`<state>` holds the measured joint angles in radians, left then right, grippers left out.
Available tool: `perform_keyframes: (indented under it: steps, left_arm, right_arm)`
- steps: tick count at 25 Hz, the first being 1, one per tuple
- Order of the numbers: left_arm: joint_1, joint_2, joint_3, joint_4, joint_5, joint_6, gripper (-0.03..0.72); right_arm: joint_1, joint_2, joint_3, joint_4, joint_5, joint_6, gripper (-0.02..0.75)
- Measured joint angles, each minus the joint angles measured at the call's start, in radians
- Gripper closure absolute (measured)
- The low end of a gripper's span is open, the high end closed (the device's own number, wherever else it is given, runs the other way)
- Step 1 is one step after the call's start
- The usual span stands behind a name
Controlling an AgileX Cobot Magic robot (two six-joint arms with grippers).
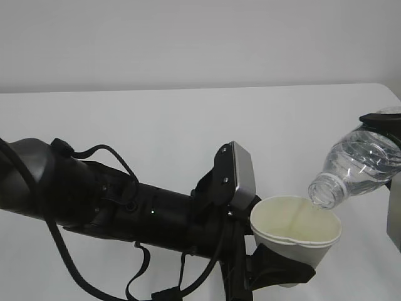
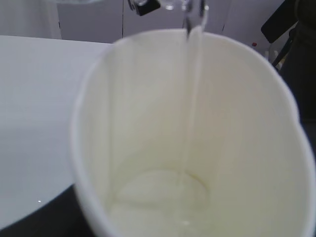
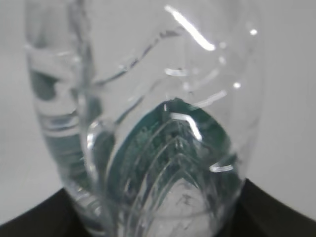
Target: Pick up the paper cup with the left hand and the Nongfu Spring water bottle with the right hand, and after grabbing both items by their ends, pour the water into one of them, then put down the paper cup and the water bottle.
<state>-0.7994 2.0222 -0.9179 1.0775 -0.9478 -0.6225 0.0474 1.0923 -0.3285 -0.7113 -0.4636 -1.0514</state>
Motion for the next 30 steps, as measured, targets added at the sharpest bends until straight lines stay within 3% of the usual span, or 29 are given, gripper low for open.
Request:
perform_keyframes:
  steps: [30]
  left_arm:
    - [0.0, 0.0, 0.0, -0.002, 0.004, 0.0, 0.268]
  right_arm:
    - [0.0, 0.0, 0.0, 0.0, -0.002, -0.008, 0.302]
